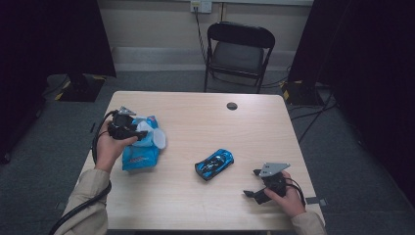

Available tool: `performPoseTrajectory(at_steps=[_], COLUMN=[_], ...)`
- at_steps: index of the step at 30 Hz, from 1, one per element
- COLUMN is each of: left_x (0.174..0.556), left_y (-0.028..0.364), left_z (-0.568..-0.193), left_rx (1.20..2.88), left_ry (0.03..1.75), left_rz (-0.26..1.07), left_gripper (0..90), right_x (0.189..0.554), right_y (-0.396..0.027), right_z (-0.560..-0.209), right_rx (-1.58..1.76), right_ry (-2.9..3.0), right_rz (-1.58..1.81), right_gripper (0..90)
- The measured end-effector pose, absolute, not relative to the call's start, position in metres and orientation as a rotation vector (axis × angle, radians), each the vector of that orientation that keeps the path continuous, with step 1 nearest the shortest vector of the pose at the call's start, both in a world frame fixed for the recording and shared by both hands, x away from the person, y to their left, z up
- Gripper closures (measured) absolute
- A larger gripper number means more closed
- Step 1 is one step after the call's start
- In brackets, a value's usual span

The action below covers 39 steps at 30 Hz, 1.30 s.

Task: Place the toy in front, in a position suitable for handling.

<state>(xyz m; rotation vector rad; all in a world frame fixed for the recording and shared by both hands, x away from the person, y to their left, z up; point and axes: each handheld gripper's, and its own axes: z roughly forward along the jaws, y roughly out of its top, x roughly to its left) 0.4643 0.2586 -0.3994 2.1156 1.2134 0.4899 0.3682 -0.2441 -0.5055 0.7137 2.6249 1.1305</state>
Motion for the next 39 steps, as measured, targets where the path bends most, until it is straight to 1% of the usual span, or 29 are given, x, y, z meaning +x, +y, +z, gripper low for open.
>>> performPoseTrajectory(at_steps=[8,22,24,28,29,32,35,39], left_x=[0.467,0.472,0.472,0.473,0.473,0.474,0.476,0.477], left_y=[0.258,0.258,0.258,0.258,0.258,0.257,0.256,0.255], left_z=[-0.403,-0.405,-0.405,-0.404,-0.403,-0.402,-0.405,-0.406], left_rx=[2.102,2.080,2.085,2.065,2.069,2.060,2.046,2.060], left_ry=[1.256,1.290,1.293,1.333,1.338,1.366,1.395,1.385], left_rz=[0.466,0.440,0.443,0.429,0.416,0.384,0.377,0.390], left_gripper=[52.1,53.7,55.4,61.7,65.7,72.9,72.3,68.2], right_x=[0.368,0.368,0.368,0.368,0.368,0.368,0.368,0.368], right_y=[-0.244,-0.244,-0.244,-0.244,-0.244,-0.244,-0.244,-0.244], right_z=[-0.506,-0.506,-0.506,-0.506,-0.506,-0.506,-0.506,-0.506], right_rx=[0.713,0.713,0.712,0.712,0.713,0.712,0.712,0.712], right_ry=[2.625,2.626,2.625,2.626,2.626,2.626,2.626,2.626], right_rz=[1.130,1.130,1.130,1.129,1.130,1.130,1.130,1.130], right_gripper=[8.5,8.4,8.4,8.4,8.4,8.4,8.3,8.4])
